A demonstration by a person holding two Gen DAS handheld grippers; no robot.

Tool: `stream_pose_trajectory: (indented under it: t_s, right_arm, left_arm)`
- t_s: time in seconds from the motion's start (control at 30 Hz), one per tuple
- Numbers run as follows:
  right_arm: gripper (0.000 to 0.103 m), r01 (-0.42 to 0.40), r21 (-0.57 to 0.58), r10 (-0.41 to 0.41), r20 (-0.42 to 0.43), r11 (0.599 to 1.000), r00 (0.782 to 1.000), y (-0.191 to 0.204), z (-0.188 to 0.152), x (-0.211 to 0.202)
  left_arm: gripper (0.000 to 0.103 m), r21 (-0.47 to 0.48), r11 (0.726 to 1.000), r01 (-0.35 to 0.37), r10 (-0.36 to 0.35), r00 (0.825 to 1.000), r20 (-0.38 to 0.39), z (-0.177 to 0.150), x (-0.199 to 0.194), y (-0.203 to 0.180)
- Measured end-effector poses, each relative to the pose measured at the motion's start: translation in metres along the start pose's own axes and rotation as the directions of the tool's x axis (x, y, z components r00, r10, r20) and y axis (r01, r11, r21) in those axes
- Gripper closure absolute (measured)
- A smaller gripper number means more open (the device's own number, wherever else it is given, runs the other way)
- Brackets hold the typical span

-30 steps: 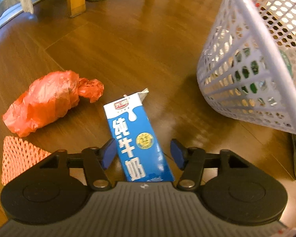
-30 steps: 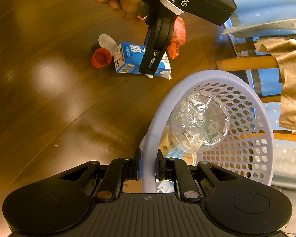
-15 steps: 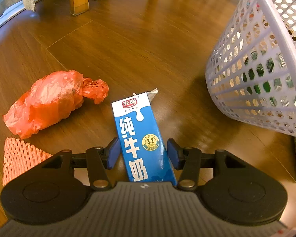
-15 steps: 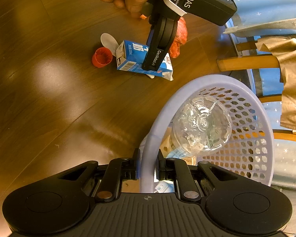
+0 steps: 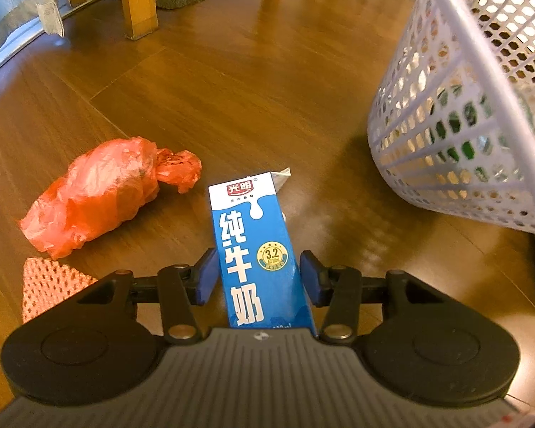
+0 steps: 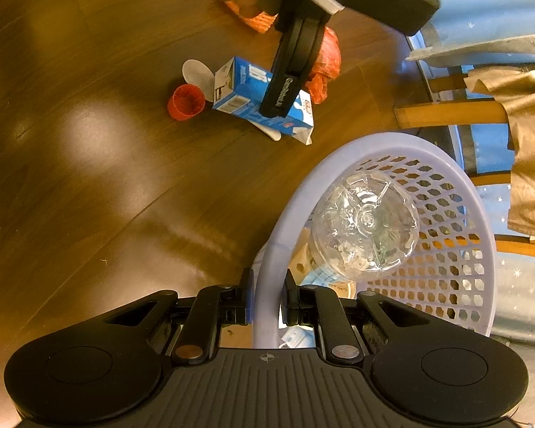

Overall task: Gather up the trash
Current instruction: 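Close the left tool around the milk carton, then lift the milk carton over the basket and open the left tool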

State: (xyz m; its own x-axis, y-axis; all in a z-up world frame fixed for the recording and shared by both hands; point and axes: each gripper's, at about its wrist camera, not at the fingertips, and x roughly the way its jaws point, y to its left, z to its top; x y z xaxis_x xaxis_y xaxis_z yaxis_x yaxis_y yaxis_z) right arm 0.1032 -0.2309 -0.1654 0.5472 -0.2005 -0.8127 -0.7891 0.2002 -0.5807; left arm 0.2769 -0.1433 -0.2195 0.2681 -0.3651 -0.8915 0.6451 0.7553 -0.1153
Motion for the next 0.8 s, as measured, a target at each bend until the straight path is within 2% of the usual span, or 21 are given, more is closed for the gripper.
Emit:
stream_pose_trajectory:
  t_s: [0.3, 0.57, 0.8]
  right_arm:
    - [0.093, -0.018, -0.01, 0.017, -0.018, 1.0, 1.0, 0.003, -0.003, 0.003]
    - [0.093, -0.014, -0.028, 0.013, -0.021, 1.0, 1.0, 0.007, -0.006, 0.003]
    - [0.093, -0.022, -0.022, 0.022, -0.024, 0.999, 0.999, 0.009, -0.01, 0.003]
  left_arm:
    - [0.059, 0.044, 0.999, -0.013, 0.012, 1.0, 0.021, 0.012, -0.047, 0.0]
    - [0.059, 0.108, 0.994, -0.026, 0.019, 0.998, 0.065, 0.038, -0.114, -0.013]
    - [0.059, 0.139, 0.99, 0.0, -0.014, 0.995, 0.1, 0.053, -0.171, -0.033]
